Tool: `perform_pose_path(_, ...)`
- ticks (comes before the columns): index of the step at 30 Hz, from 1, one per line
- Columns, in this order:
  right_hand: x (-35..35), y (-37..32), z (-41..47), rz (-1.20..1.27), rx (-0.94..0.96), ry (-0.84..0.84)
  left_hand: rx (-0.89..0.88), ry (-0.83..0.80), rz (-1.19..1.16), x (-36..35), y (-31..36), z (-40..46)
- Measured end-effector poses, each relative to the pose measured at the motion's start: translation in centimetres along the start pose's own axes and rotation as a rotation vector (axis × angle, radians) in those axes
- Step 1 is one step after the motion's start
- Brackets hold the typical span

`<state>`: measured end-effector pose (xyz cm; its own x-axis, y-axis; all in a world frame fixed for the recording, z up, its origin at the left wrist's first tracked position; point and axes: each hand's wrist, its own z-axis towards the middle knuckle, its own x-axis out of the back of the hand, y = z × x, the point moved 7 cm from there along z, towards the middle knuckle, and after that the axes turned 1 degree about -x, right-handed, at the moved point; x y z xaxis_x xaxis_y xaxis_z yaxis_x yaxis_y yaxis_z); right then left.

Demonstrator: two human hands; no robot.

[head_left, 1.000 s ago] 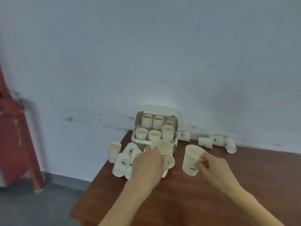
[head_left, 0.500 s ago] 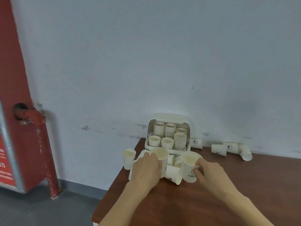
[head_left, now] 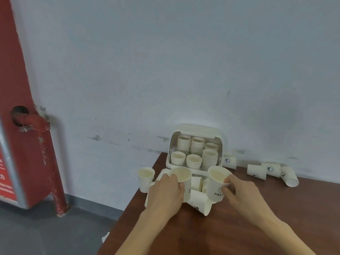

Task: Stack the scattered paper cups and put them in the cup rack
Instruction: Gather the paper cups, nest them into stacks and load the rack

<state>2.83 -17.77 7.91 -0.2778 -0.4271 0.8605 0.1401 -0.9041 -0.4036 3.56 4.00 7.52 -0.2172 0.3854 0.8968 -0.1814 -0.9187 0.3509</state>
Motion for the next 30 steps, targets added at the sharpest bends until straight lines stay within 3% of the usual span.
perform_pose_path(15, -5.0, 1.4, 8.5, 0.099, -0.059, 0.014, 0.007, 0.064, -0.146, -3.0, -3.5, 8.5)
perform_pose_path(25, -5.7, 0.2, 16.6, 0.142, 0.007, 0.183, 0.047, 0.187, -0.314, -4.0, -5.9, 15.1)
perform_pose_path(30, -6.6, -0.2, 19.5, 0.049, 0.034, 0.258, 0.074, 0.212, -0.366, -5.0, -6.6, 18.1)
